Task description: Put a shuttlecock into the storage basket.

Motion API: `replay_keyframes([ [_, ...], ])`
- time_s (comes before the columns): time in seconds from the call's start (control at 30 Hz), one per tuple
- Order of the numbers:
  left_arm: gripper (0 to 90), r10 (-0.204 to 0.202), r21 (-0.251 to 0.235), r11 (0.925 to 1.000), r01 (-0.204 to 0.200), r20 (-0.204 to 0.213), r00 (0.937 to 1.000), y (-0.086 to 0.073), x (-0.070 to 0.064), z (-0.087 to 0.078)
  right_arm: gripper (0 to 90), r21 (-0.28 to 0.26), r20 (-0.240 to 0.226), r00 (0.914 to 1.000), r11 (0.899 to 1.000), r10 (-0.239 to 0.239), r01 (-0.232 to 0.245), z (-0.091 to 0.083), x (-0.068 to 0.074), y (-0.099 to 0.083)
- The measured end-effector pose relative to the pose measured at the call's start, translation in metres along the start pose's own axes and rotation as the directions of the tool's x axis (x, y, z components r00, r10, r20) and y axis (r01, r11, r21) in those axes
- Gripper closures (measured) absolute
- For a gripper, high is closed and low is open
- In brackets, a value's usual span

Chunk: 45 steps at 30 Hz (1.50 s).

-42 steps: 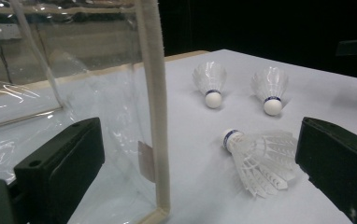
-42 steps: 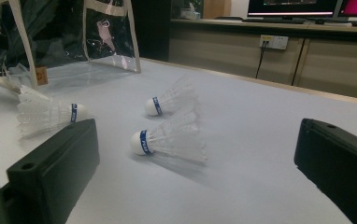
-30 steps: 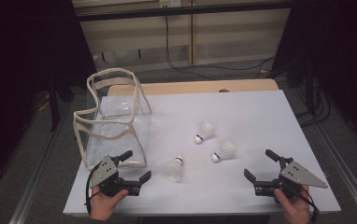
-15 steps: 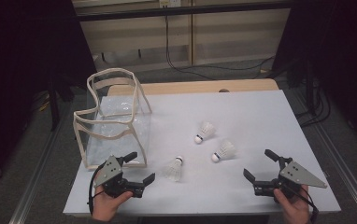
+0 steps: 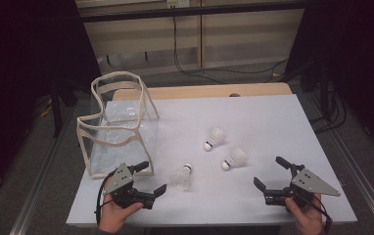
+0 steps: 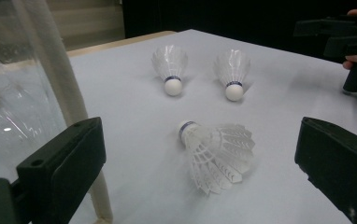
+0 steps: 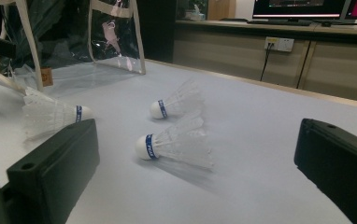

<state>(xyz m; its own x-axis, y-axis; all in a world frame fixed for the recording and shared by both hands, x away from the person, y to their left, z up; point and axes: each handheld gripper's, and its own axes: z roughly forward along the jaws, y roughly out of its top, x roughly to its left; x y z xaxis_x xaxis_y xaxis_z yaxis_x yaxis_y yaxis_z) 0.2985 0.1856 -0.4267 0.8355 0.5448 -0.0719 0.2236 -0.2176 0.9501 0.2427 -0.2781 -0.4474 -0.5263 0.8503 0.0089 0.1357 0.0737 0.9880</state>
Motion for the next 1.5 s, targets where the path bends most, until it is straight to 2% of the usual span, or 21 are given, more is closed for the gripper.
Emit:
replay_keyframes([
  [0.13,2.4,0.005,0.027,0.9996,-0.005,0.001,1.0000,0.000,-0.001,0.002,0.1,-0.005,0.006,1.0000,1.000,-0.004,0.004,0.000,0.000,0.001],
  [0.23,4.7,0.003,0.057,0.9983,-0.004,0.027,0.9996,0.001,-0.003,0.004,0.1,-0.006,0.005,1.0000,1.000,-0.005,0.005,-0.001,0.000,0.001],
  [0.27,5.6,0.016,0.073,0.9972,-0.017,0.019,0.9997,0.001,-0.004,0.005,0.1,-0.005,0.005,1.0000,1.000,-0.005,0.005,-0.001,0.000,0.001],
  [0.33,5.9,0.012,0.088,0.9960,-0.014,0.019,0.9998,0.002,-0.004,0.006,0.1,-0.005,0.006,1.0000,1.000,-0.004,0.004,-0.001,0.000,0.001],
  [0.67,7.2,-0.028,0.112,0.9935,0.025,0.030,0.9992,0.005,-0.005,0.016,0.1,-0.009,0.008,1.0000,1.000,-0.001,0.001,-0.001,-0.001,0.002],
  [0.87,8.0,-0.023,0.148,0.9889,0.015,0.053,0.9983,0.008,-0.009,0.024,0.1,-0.010,0.011,0.9999,1.000,0.000,0.000,-0.001,-0.001,0.002],
  [1.0,9.5,-0.019,0.158,0.9873,0.010,0.054,0.9984,0.008,-0.010,0.029,0.1,-0.011,0.015,0.9999,1.000,-0.005,0.005,-0.002,-0.002,0.002],
  [1.17,11.5,-0.025,0.182,0.9831,0.017,0.043,0.9988,0.008,-0.009,0.033,0.1,-0.013,0.018,0.9998,1.000,0.002,-0.002,-0.002,-0.004,0.001],
  [1.3,12.3,-0.035,0.191,0.9813,0.025,0.050,0.9981,0.008,-0.008,0.036,0.1,-0.007,0.019,0.9998,1.000,0.005,-0.004,-0.001,-0.004,0.001],
  [1.33,12.3,-0.027,0.201,0.9795,0.017,0.049,0.9984,0.008,-0.008,0.036,0.1,-0.009,0.019,0.9998,1.000,0.004,-0.004,-0.001,-0.004,0.001],
  [1.5,13.2,-0.029,0.203,0.9791,0.018,0.049,0.9984,0.009,-0.009,0.038,0.1,-0.012,0.018,0.9998,1.000,0.000,0.000,-0.001,-0.004,0.002],
])
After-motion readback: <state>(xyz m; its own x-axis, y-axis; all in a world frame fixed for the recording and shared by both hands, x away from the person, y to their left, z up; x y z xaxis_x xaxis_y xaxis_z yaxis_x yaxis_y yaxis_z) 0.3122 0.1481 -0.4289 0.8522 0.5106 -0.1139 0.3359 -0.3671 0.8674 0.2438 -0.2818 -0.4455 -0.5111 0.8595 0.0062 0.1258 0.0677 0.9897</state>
